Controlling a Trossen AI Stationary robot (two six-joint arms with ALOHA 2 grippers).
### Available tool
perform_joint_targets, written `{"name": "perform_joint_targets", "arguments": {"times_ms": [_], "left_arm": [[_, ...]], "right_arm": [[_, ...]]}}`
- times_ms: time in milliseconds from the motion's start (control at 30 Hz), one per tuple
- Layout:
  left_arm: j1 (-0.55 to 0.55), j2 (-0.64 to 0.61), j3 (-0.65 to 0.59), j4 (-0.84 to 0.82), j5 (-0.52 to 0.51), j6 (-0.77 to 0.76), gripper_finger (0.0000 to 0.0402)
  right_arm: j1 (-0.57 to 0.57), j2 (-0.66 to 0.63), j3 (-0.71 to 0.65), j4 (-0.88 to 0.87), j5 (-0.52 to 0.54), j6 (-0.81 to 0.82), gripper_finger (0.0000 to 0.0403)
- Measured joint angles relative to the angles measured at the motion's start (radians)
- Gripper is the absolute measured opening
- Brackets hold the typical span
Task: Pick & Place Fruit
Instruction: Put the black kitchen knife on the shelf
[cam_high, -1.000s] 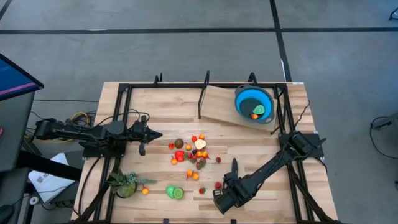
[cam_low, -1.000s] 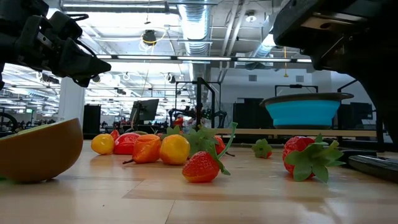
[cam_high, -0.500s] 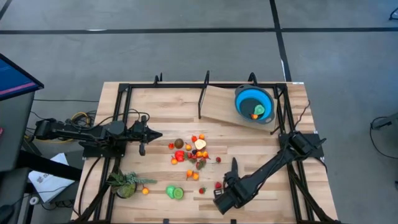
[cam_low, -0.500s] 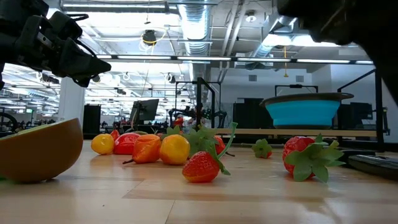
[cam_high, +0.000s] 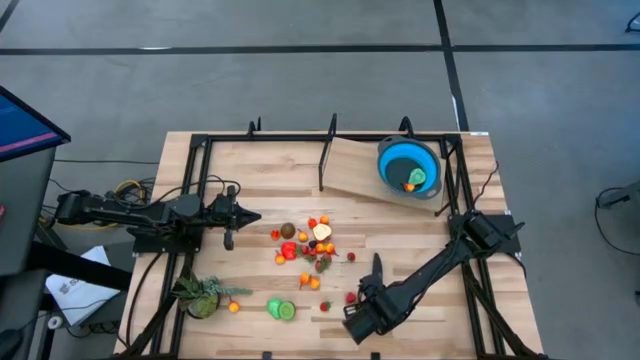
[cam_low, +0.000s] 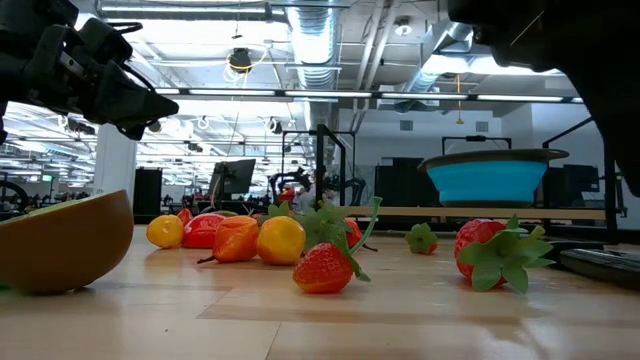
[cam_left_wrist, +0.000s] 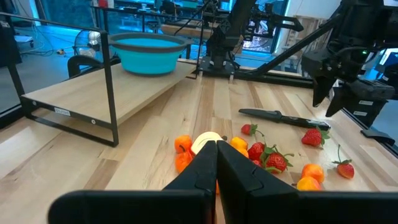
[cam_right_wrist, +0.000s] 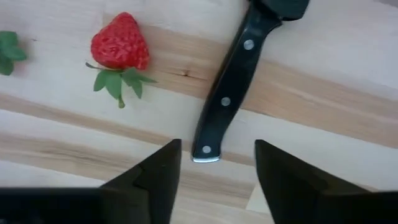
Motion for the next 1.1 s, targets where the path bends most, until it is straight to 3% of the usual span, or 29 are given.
{"name": "perform_joint_targets", "arguments": {"times_ms": [167, 433, 1100], "left_arm": [[0.0, 0.0, 0.0, 0.0, 0.0, 0.0, 0.0001], [0.0, 0.0, 0.0, 0.0, 0.0, 0.0, 0.0001], [0.0, 0.001, 0.0, -0.001, 0.0, 0.0, 0.0001]], "right_arm": [[0.0, -0.001, -0.033, 0.071, 0.001, 0.004, 0.0222], [0.015, 0.0, -0.136, 0.158, 0.0, 0.077, 0.0182], [0.024, 0.054, -0.135, 0.188, -0.018, 0.072, 0.0131]]}}
